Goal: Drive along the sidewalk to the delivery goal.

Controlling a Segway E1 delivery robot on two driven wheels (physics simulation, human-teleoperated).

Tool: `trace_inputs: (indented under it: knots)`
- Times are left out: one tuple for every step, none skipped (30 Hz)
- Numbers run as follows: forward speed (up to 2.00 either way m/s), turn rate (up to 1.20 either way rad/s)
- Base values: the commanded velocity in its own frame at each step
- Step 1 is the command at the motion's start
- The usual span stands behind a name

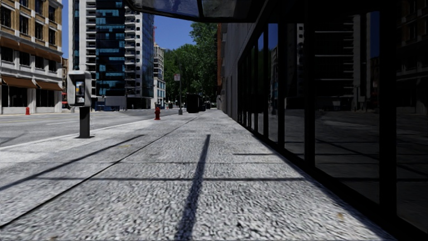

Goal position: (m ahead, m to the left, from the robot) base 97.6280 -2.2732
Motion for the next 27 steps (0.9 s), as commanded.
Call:
trace_inputs:
  knots:
    - [2.0, 0.0]
    - [2.0, 0.0]
    - [2.0, 0.0]
    - [2.0, 0.0]
    - [2.0, 0.0]
    - [2.0, 0.0]
    - [2.0, 0.0]
    - [2.0, 0.0]
    - [2.0, 0.0]
    - [2.0, 0.0]
    - [2.0, 0.0]
    - [2.0, 0.0]
    - [2.0, 0.0]
    - [2.0, 0.0]
    - [2.0, 0.0]
    - [2.0, 0.0]
    - [2.0, 0.0]
    - [2.0, 0.0]
    - [2.0, 0.0]
    - [2.0, 0.0]
    - [2.0, 0.0]
    - [2.0, 0.0]
    - [2.0, 0.0]
    - [2.0, 0.0]
    - [2.0, 0.0]
    - [2.0, 0.0]
    - [2.0, 0.0]
